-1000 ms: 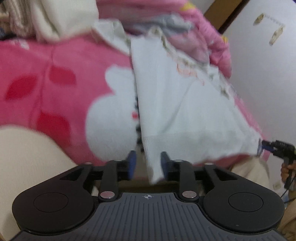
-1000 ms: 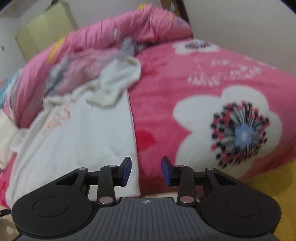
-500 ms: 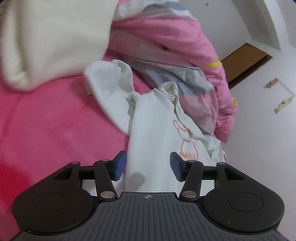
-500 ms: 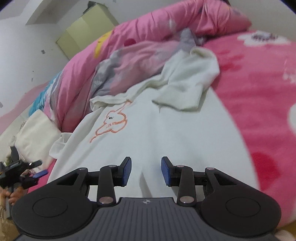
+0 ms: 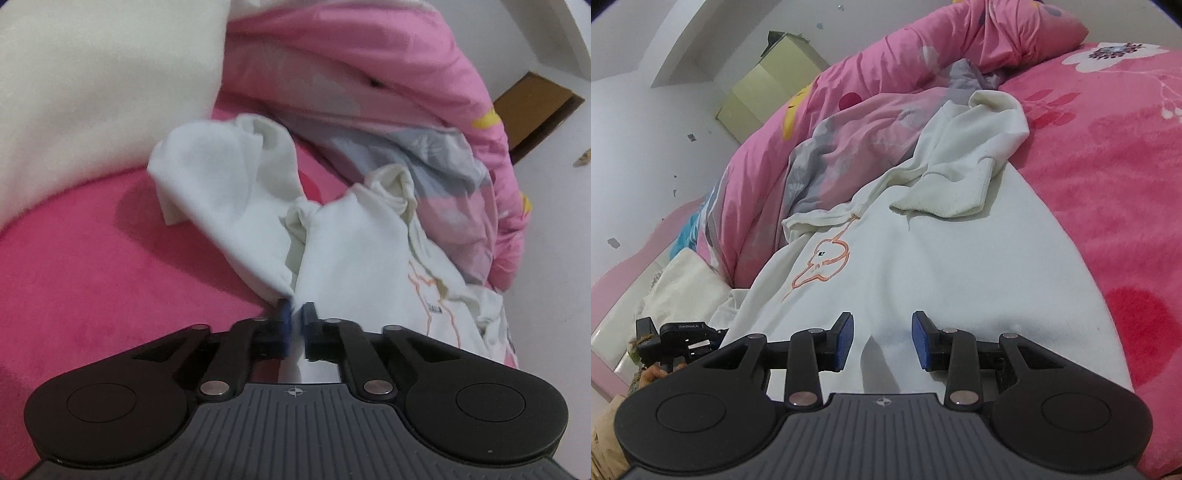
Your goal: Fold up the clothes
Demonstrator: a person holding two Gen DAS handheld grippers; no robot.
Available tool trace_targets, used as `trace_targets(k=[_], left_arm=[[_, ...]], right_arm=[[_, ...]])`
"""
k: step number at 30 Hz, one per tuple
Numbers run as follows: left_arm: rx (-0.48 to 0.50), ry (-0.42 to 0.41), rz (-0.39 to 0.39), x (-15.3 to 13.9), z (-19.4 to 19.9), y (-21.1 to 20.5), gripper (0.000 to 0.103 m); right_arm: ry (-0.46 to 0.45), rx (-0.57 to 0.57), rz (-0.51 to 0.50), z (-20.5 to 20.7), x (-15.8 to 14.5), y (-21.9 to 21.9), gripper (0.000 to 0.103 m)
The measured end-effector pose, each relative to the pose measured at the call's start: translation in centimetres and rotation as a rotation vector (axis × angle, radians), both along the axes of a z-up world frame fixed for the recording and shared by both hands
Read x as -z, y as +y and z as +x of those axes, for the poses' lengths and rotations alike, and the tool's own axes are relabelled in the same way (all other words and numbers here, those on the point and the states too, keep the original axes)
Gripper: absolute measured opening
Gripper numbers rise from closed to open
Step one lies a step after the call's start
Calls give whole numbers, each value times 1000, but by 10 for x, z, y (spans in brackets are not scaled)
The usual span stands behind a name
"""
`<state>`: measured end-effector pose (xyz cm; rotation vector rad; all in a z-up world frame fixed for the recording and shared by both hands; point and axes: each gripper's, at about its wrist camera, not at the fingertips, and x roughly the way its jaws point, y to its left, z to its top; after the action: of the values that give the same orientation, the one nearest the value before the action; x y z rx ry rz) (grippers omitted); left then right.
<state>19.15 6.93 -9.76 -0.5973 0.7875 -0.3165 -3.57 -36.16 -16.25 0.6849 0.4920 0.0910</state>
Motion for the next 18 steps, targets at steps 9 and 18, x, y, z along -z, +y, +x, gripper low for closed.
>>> trace_targets(k=[9,18], left_arm=[[-81,-15,33,13,-1,27,4],[-105,-52,71,2,-19,36,12]], right_arm=[[-5,3,7,0,1,-1,37],[-6,5,1,1,2,-1,36]])
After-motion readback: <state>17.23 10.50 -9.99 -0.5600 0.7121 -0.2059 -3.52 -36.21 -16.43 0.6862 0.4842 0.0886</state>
